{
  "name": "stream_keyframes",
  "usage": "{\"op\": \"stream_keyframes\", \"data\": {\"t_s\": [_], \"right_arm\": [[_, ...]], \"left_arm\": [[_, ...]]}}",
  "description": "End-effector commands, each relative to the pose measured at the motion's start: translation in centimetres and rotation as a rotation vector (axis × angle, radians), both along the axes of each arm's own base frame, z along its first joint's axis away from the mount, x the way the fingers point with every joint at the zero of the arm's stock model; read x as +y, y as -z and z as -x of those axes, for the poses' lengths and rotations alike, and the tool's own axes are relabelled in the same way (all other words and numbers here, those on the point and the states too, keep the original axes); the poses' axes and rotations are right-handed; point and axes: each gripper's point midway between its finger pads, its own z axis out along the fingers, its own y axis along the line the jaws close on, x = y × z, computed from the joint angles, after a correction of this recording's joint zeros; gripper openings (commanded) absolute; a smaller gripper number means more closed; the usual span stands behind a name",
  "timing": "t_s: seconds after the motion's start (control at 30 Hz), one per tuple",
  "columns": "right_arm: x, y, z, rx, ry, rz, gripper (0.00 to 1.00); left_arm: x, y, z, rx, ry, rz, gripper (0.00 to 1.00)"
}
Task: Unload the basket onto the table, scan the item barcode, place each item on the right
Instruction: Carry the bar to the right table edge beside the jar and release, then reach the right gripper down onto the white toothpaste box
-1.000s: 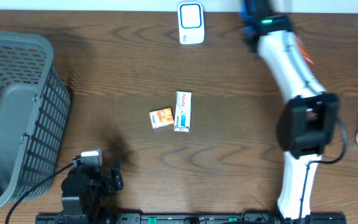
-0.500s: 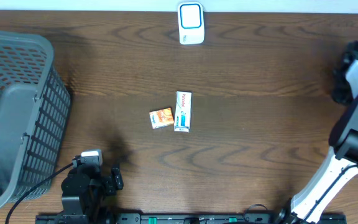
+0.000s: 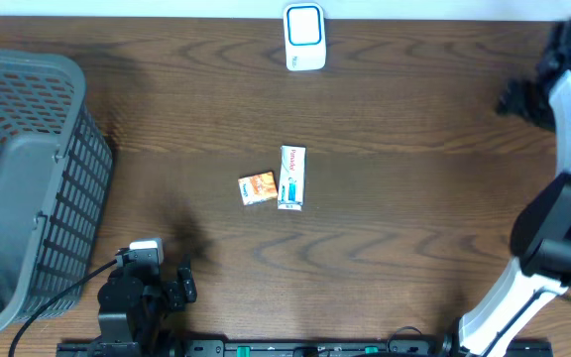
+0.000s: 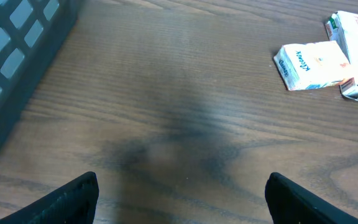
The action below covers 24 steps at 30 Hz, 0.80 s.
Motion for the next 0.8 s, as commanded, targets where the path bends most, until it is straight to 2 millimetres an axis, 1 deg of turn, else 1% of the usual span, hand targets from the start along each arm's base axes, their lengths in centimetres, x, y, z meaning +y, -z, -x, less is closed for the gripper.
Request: {"op": "stream_keyframes", "data": {"t_s": [0.0,0.03,0.07,0.1,0.13,0.17,0.27,0.3,0.33,0.4,0.43,0.47,0.5,0.53,0.57,0.6,0.63,0.7,0.77], "right_arm": [[9.9,-4.0,-2.1,-0.133,-0.205,-0.179,0.99],[13.6,-3.9,-2.3,-0.137,-0.286,-0.266,0.99],[16.5,-3.8,-2.1,-0.131,-0.348,-0.342,0.99],[21.8,-3.0,-1.4,-0.104,-0.454,-0.471,0.99],[23.4,-2.6,-1.2,-0.090,-0.486,-0.499,0.99],[26.4,-1.4,-0.4,-0.046,-0.513,-0.538,0.99],[31.1,1.7,1.6,0.071,-0.482,-0.580,0.99],[33.0,3.0,2.6,0.121,-0.488,-0.585,0.99],[34.4,3.8,3.3,0.153,-0.506,-0.584,0.99],[38.0,5.2,5.2,0.208,-0.578,-0.561,0.89],[39.5,5.7,6.1,0.217,-0.585,-0.514,0.83],[40.4,5.9,6.6,0.214,-0.590,-0.479,0.64],[41.1,5.9,6.9,0.207,-0.598,-0.457,0.51],[42.4,5.9,7.3,0.187,-0.612,-0.431,0.20],[43.6,5.8,7.6,0.172,-0.621,-0.428,0.10],[44.6,5.9,7.8,0.156,-0.631,-0.427,0.05],[45.6,5.8,7.9,0.135,-0.644,-0.427,0.04],[47.2,6.1,7.9,0.103,-0.646,-0.427,0.04],[48.5,6.8,7.8,0.076,-0.653,-0.417,0.03]], "left_arm": [[0.1,0.1,0.0,0.004,-0.010,0.002,0.86],[0.1,0.2,0.1,0.004,-0.010,0.002,0.86],[0.1,0.1,0.0,0.004,-0.010,0.002,0.86],[0.1,0.2,0.1,0.004,-0.010,0.002,0.86],[0.1,0.2,0.1,0.004,-0.010,0.002,0.86],[0.1,0.2,0.1,0.004,-0.010,0.001,0.86],[0.1,0.1,0.0,0.004,-0.010,0.002,0.86],[0.1,0.2,0.1,0.004,-0.010,0.002,0.86],[0.1,0.1,0.0,0.004,-0.010,0.001,0.86],[0.1,0.1,0.0,0.004,-0.010,0.002,0.86],[0.1,0.1,0.0,0.004,-0.010,0.001,0.86],[0.1,0.1,0.0,0.004,-0.010,0.002,0.86],[0.1,0.1,0.0,0.004,-0.010,0.002,0.86],[0.1,0.1,0.0,0.004,-0.010,0.002,0.86],[0.1,0.2,0.1,0.004,-0.010,0.002,0.86],[0.1,0.1,0.0,0.004,-0.010,0.002,0.86],[0.1,0.2,0.1,0.004,-0.010,0.002,0.86],[0.1,0.2,0.1,0.004,-0.010,0.002,0.86],[0.1,0.2,0.1,0.004,-0.010,0.002,0.86]]}}
